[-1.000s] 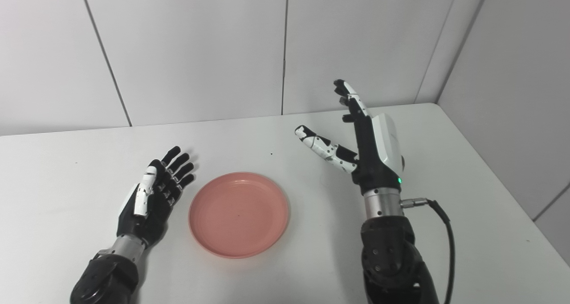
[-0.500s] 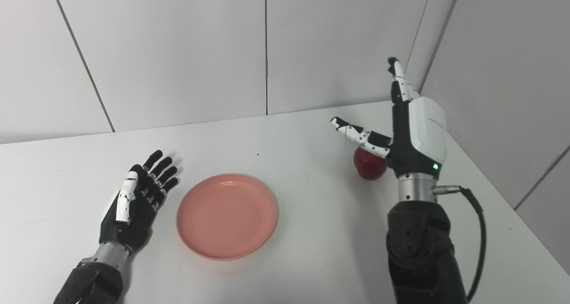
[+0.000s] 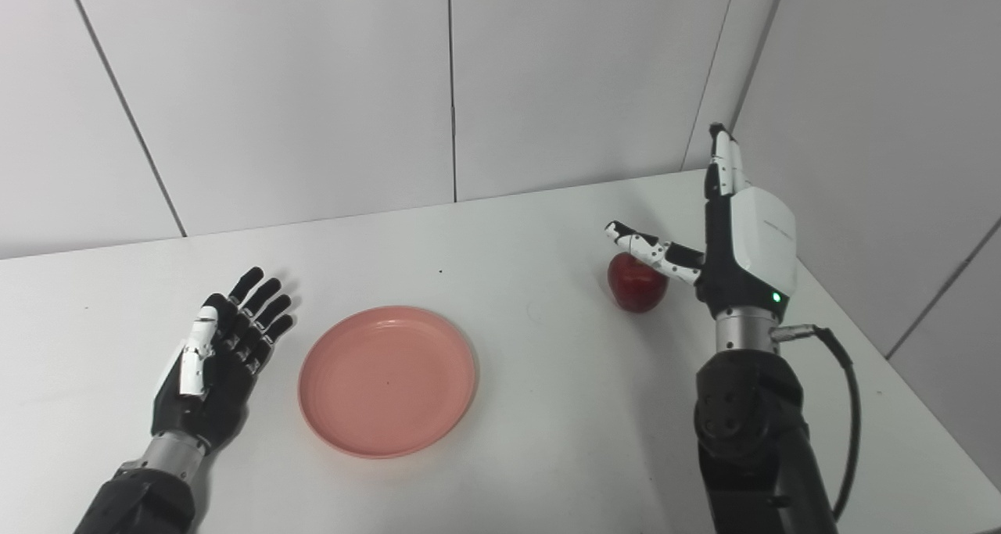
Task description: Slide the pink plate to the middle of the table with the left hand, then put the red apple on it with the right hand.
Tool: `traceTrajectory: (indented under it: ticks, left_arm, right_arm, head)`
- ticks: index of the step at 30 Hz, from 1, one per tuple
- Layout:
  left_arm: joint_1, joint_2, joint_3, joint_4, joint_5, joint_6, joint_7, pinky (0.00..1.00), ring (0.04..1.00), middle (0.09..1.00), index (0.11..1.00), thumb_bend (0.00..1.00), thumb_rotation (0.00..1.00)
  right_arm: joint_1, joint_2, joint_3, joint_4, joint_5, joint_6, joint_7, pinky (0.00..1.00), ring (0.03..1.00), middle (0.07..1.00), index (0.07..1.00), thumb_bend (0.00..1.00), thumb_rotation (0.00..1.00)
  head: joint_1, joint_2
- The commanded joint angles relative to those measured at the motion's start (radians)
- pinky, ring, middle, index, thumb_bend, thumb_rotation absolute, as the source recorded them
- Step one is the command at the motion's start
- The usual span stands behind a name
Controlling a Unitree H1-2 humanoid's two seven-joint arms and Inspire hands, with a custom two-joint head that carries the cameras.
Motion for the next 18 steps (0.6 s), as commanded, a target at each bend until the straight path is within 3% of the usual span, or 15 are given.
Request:
traceTrajectory:
  ticks: [1, 18]
  left_arm:
    - [0.029, 0.016, 0.002, 0.043, 0.014, 0.041, 0.016, 0.94, 0.935, 0.937, 0.919, 0.35, 1.00]
    - [0.033, 0.022, 0.007, 0.034, 0.006, 0.037, 0.012, 0.94, 0.929, 0.935, 0.919, 0.36, 1.00]
  right_arm:
    - [-0.012, -0.023, -0.009, 0.010, 0.009, -0.018, -0.025, 0.77, 0.911, 0.972, 1.000, 1.00, 0.60]
    - [-0.023, -0.014, 0.027, 0.150, 0.124, -0.039, -0.038, 0.79, 0.914, 0.978, 1.000, 1.00, 0.59]
  head:
    - [-0.002, 0.000]
    - [0.001, 0.007]
